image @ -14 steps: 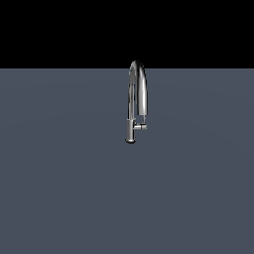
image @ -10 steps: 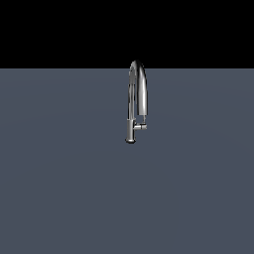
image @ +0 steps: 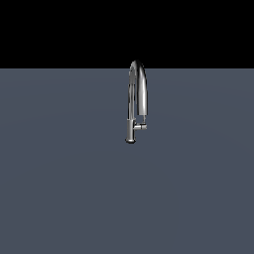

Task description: Turn on the faucet by rotating a designated handle.

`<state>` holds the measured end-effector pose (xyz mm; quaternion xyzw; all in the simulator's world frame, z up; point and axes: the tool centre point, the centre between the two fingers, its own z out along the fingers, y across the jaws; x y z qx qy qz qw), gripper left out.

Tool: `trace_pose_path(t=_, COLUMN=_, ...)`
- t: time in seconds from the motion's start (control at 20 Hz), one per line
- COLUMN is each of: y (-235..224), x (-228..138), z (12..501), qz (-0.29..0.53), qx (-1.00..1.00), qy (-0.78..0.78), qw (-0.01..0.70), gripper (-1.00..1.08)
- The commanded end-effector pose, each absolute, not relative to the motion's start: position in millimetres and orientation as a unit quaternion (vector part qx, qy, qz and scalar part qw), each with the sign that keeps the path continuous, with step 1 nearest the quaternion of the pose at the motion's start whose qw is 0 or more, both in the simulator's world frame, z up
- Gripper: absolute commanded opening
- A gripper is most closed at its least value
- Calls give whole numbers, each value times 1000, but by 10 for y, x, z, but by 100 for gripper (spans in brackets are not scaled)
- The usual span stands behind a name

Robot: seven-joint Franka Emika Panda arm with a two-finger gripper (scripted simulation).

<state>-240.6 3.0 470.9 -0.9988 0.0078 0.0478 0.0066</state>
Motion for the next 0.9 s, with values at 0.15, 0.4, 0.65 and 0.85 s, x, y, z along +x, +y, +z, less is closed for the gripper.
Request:
trace_pose_path(t=0.15, y=41, x=-2192, z=4674, qz=72, qx=-997, qy=30, qw=28, gripper=-100)
trace_pose_path(t=0.4, y=44, x=-1923, z=4617, qz=102, qx=-992, qy=58, qw=56, gripper=-100)
trace_pose_path(t=0.65, y=33, x=-1639, z=4540, qz=134, qx=-983, qy=89, qw=85, gripper=-100)
trace_pose_path(t=0.85, y=14, x=-1410, z=4462, qz=159, qx=-975, qy=113, qw=109, gripper=-100)
